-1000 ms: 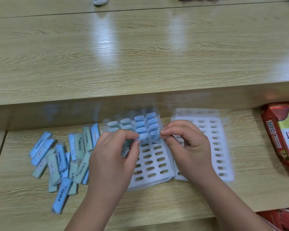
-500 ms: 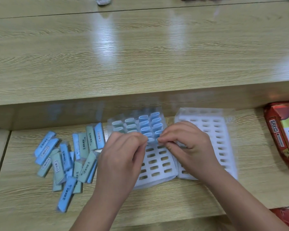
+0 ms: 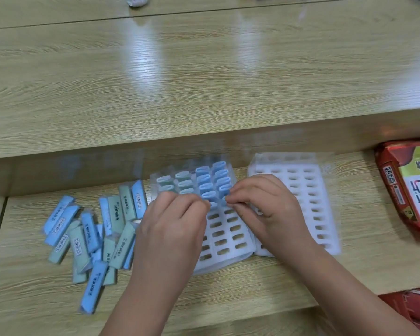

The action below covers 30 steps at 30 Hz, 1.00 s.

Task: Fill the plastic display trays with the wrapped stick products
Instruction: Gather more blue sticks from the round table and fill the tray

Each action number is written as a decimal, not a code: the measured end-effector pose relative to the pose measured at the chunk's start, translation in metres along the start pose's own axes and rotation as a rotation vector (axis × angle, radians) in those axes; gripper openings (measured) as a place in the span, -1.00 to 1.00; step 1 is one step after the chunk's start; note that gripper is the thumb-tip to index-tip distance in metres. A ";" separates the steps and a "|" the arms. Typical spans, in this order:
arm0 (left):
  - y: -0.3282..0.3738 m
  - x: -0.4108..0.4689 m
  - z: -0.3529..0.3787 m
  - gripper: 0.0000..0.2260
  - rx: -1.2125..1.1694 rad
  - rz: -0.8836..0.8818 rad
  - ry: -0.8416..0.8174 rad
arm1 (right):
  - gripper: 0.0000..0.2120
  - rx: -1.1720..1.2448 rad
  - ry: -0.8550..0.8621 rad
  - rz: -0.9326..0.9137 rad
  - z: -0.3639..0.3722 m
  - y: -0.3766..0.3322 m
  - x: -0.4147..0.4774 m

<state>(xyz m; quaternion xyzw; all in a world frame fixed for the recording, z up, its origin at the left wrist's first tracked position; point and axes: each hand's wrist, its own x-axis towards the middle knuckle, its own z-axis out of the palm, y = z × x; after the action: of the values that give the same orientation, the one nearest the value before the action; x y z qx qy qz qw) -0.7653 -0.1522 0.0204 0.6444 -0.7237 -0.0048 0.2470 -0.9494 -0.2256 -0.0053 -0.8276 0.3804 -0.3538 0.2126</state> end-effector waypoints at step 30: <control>-0.101 -0.159 -0.051 -0.74 -0.146 -0.870 -0.015 | -0.37 -0.126 -0.401 0.497 0.143 -0.165 -0.039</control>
<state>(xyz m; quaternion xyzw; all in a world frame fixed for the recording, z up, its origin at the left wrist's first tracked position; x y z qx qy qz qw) -0.6457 -0.0050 -0.0237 0.8699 -0.3844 -0.1642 0.2618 -0.7809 -0.0812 -0.0137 -0.7740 0.5426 -0.0966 0.3117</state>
